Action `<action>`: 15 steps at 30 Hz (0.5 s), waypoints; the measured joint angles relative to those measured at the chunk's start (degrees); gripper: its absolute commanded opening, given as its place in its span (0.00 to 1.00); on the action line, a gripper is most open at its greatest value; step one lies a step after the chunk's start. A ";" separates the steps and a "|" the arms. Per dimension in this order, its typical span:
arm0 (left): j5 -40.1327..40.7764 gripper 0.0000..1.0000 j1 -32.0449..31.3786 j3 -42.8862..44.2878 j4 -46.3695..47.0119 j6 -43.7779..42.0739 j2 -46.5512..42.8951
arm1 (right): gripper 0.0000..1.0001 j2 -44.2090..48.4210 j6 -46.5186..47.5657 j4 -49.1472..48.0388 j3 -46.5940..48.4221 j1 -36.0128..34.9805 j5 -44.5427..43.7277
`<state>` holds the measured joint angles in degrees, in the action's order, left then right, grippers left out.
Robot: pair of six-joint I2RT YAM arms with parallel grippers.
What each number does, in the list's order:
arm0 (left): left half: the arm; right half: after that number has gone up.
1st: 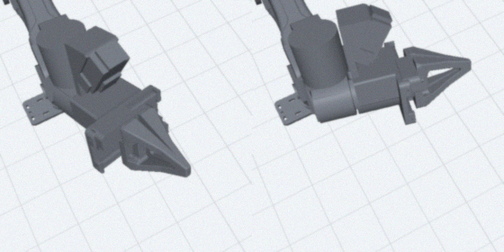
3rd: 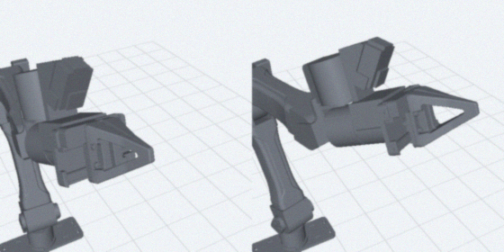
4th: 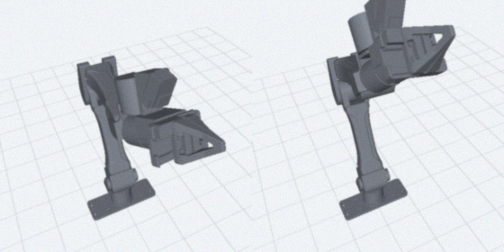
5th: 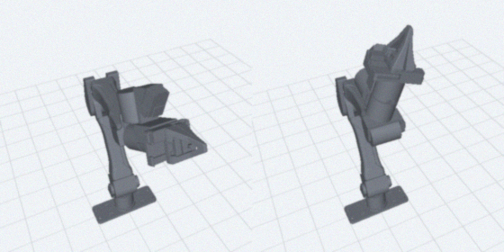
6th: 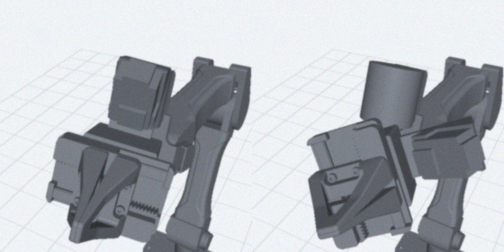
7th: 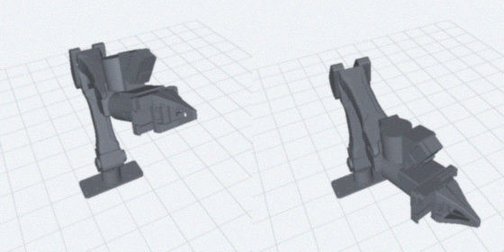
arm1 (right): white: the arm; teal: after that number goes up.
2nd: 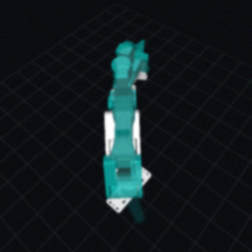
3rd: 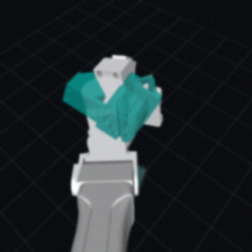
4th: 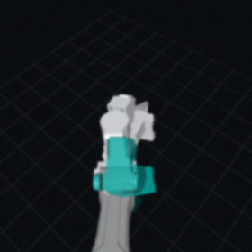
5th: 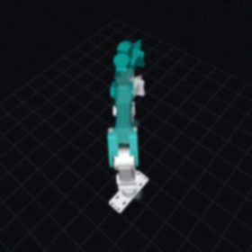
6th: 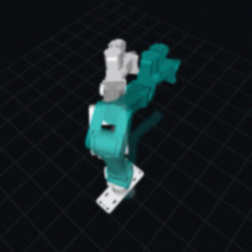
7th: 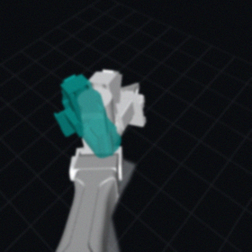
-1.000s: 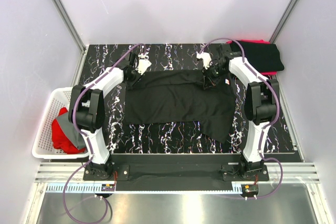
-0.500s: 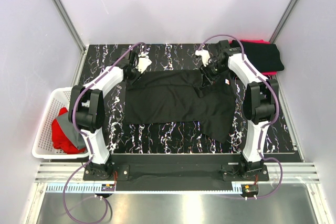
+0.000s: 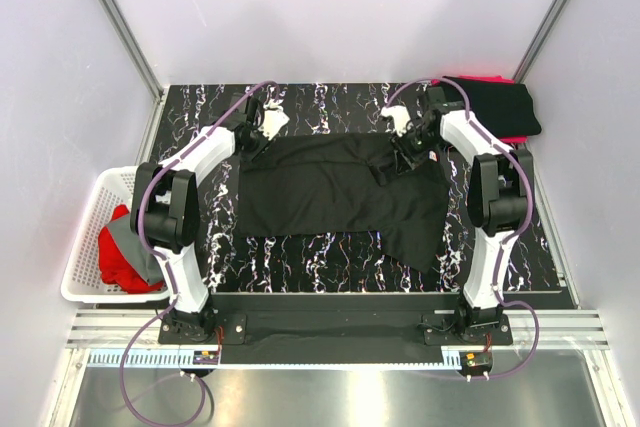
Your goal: Fold and stack the t-shirts
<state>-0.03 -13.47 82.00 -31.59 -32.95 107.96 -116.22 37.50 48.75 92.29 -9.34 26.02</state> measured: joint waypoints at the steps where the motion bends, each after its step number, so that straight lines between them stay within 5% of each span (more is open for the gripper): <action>1: 0.11 0.40 0.00 -0.04 -0.02 -0.07 0.00 | 0.35 -0.66 -0.31 -0.61 0.79 0.66 -0.44; 15: 0.72 0.40 -0.04 -0.52 -0.04 -0.22 0.00 | 0.38 -8.55 -2.69 -3.43 6.86 3.82 -4.13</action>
<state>0.69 -13.52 81.47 -31.64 -33.17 107.96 -124.77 34.81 45.32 99.15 -5.52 21.89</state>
